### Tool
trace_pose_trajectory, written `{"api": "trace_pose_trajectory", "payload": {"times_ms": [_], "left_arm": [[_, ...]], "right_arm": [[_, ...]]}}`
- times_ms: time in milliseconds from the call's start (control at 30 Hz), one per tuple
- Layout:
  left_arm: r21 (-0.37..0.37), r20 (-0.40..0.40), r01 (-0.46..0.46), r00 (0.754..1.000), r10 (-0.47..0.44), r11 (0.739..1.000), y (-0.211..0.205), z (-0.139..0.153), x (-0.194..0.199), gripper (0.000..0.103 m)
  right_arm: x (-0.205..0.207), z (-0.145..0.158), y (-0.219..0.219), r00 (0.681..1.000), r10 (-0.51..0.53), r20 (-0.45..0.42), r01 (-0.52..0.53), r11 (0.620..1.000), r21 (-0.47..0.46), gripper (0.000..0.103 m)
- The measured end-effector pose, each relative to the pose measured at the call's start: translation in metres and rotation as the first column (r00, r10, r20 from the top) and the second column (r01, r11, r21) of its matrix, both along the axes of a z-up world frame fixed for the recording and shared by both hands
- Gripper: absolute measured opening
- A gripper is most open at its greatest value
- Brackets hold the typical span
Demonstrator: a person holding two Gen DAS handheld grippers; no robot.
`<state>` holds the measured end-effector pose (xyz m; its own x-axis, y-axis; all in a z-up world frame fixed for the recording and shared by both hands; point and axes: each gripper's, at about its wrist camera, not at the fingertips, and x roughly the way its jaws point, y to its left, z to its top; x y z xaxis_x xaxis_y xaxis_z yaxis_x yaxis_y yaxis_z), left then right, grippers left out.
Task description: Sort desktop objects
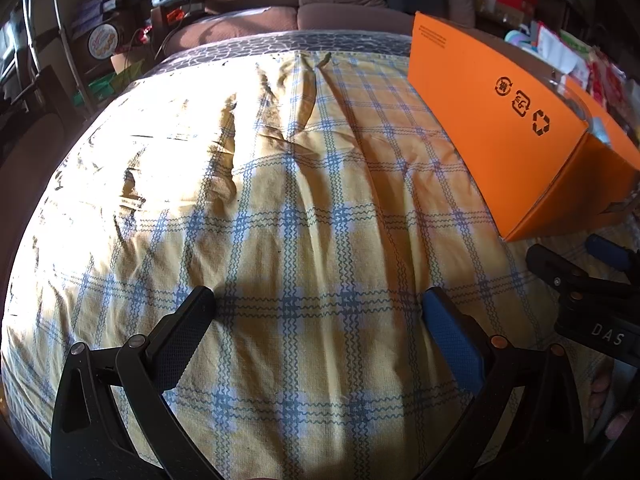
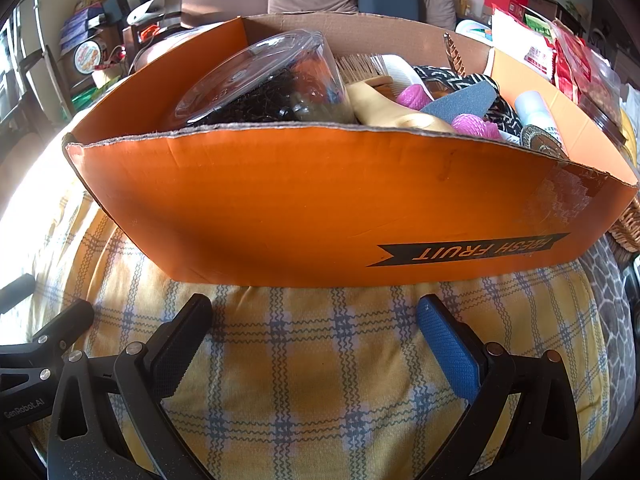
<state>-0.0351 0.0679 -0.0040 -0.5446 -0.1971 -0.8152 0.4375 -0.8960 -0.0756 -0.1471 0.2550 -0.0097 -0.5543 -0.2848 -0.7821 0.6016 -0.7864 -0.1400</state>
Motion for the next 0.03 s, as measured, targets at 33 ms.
{"api": "trace_pose_trajectory", "payload": {"times_ms": [33], "left_arm": [[0.002, -0.001, 0.0, 1.0, 0.0, 1.0, -0.0002, 0.0001, -0.0001, 0.103]], "right_arm": [[0.0, -0.0002, -0.0004, 1.0, 0.0, 0.0, 0.0, 1.0, 0.0, 0.103]]}}
